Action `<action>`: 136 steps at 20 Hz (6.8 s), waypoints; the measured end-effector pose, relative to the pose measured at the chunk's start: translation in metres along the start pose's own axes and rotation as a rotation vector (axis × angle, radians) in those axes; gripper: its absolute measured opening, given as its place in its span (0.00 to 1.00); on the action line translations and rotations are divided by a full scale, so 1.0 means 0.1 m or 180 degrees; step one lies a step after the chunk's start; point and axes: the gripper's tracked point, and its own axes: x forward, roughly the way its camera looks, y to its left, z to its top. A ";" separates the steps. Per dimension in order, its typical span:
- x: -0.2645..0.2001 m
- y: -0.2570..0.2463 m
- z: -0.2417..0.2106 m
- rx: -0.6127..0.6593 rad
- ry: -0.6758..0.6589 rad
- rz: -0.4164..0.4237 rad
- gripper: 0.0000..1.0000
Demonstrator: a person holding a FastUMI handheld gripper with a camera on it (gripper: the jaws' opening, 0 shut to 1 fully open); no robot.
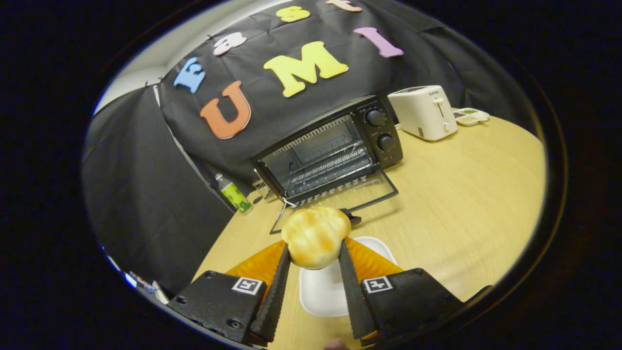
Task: Open the toaster oven, put the food inside, and close the toaster oven door.
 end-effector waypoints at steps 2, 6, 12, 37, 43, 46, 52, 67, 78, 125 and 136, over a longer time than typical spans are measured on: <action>0.11 0.13 0.13 0.0194 -0.0099 0.0083 0.62; 0.40 0.32 0.36 0.0610 -0.0172 0.0195 0.62; 1.11 0.17 0.65 0.0944 -0.0258 -0.0025 0.61; 2.40 0.04 1.02 0.0347 -0.0507 -0.0647 0.97; 2.09 0.18 1.10 0.0208 -0.0582 -0.0594 0.99; 1.88 0.28 1.01 0.0103 -0.0478 -0.0522 1.00; 1.14 0.46 0.88 -0.0084 -0.0220 -0.0329 1.00; 0.37 -0.16 0.03 -0.1062 0.0595 -0.0432 1.00; 0.69 -0.45 -0.31 -0.1037 0.0853 -0.0616 1.00; 1.12 0.10 0.85 -0.1265 -0.0380 -0.0736 1.00; 1.42 0.24 1.30 -0.1138 -0.0623 -0.0659 1.00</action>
